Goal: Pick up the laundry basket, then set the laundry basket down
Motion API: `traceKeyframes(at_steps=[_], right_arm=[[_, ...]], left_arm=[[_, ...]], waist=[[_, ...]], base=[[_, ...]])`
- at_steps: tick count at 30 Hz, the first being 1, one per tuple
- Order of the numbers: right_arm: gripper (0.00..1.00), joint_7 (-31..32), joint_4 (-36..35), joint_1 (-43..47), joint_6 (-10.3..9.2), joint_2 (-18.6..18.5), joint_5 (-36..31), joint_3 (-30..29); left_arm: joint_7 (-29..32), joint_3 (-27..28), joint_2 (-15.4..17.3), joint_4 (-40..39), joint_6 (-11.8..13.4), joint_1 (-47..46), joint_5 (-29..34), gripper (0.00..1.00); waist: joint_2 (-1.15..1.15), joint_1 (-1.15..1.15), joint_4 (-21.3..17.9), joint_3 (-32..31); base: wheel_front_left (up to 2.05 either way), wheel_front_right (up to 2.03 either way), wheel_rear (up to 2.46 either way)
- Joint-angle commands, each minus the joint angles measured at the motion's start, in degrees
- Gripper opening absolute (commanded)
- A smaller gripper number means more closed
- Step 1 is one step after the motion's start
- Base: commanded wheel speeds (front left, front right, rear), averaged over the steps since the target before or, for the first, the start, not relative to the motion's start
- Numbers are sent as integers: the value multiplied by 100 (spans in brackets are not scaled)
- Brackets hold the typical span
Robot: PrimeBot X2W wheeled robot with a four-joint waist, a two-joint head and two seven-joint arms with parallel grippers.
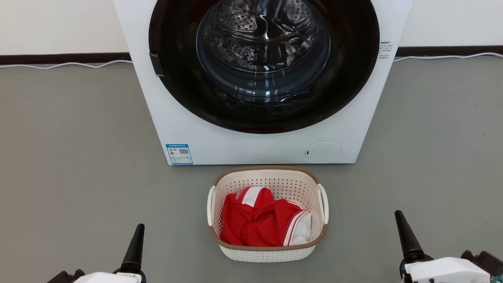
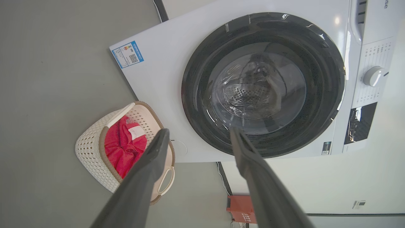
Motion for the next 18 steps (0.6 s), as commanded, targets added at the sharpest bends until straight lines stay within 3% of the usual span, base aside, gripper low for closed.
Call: traceKeyframes(at_steps=[1,18], right_arm=[[100,-98,-182,-186,16,-71,-182,76],[100,-368,-190,-192,22,-84,-1301,262]], left_arm=[[-41,53,36,-124,31,-171,136,100],[-310,75,52,-121,119,-137,1126,100]], waist=[[0,-1,-1,-2],[0,-1,-27,-14]], base=[[0,0,0],[0,0,0]])
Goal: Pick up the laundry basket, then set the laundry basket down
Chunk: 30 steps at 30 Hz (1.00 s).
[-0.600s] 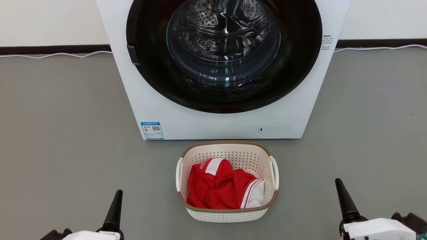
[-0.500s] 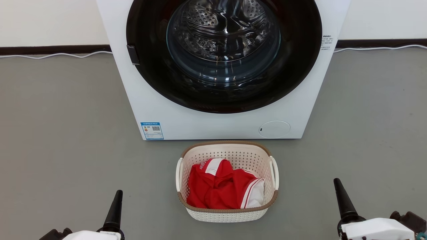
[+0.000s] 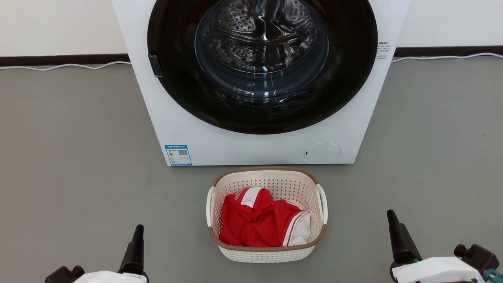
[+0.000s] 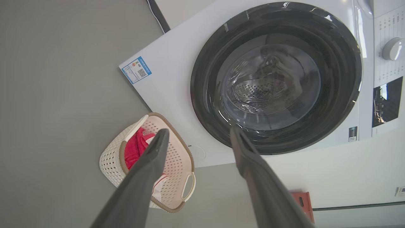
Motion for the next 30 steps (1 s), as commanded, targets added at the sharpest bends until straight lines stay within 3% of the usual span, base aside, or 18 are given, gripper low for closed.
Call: traceKeyframes(at_steps=[1,30], right_arm=[[100,-91,-182,-191,22,-78,-199,98],[100,-596,-259,-181,32,-103,-2371,345]], left_arm=[[-75,78,39,-120,27,-137,162,100],[-579,149,69,-103,153,-73,2058,100]], waist=[[0,-1,-2,-1],[0,-1,-18,1]], base=[[0,0,0],[0,0,0]])
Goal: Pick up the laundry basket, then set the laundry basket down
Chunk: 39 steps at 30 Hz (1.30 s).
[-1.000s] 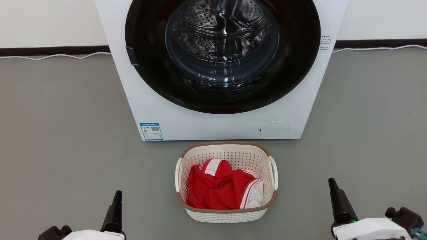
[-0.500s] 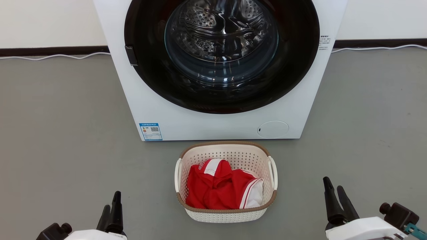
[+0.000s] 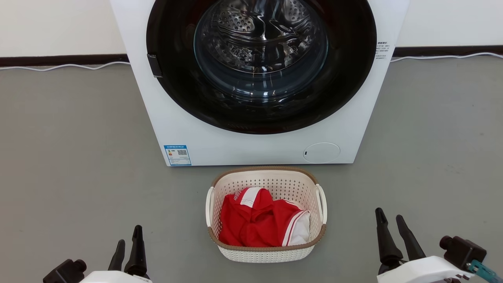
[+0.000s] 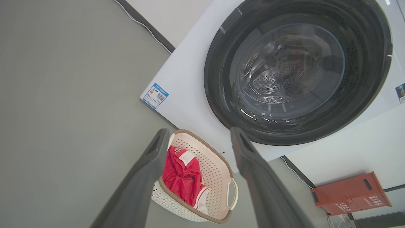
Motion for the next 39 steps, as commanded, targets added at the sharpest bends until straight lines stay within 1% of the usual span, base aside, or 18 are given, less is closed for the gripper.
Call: traceKeyframes(at_steps=[1,8,18,39], right_arm=[[100,-142,-206,-182,28,-76,-277,148],[100,-243,-157,-190,30,-81,-694,195],[100,-411,71,-184,34,-89,-1535,106],[100,-765,98,-211,42,-107,-3027,200]], left_arm=[[-101,125,58,-131,53,-74,236,100],[-201,119,64,-101,65,-51,635,100],[-369,189,73,-18,74,18,1370,100],[-722,290,94,40,112,44,2769,100]], waist=[[0,0,-3,2],[0,0,-18,10],[0,0,-54,16],[0,0,-94,54]], base=[[0,0,0],[0,0,0],[0,0,0],[0,0,0]])
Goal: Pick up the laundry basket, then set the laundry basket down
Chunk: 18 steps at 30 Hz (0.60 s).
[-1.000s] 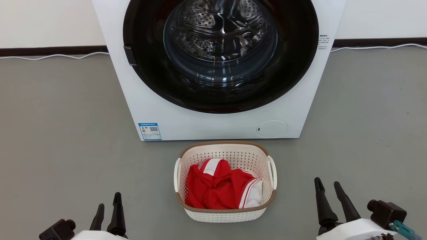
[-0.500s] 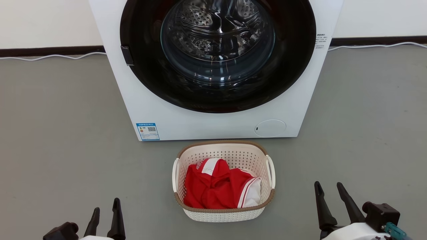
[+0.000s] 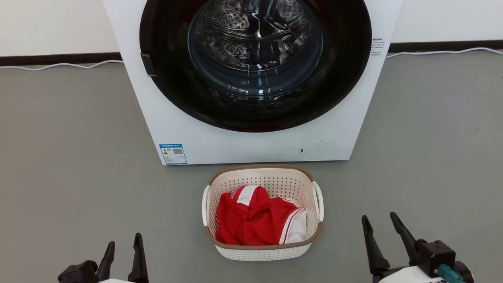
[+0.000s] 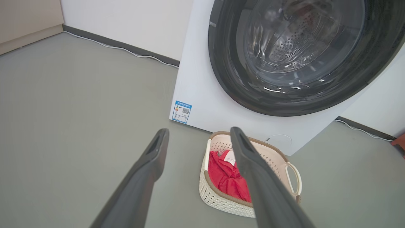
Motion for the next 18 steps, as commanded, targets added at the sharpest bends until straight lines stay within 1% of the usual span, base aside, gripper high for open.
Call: traceKeyframes(at_steps=[1,6,18], right_arm=[[100,-143,-128,-209,39,-66,-297,162],[100,-220,-125,-213,41,-70,-612,205],[100,-220,-110,-225,41,-70,-555,120]], left_arm=[[-124,169,73,-97,66,-74,284,100],[-202,205,77,-70,71,-76,606,100],[-202,208,77,-22,63,-102,599,100]], waist=[[0,0,-5,6],[0,0,-17,17],[0,0,-31,51]], base=[[0,0,0],[0,0,0],[0,0,0]])
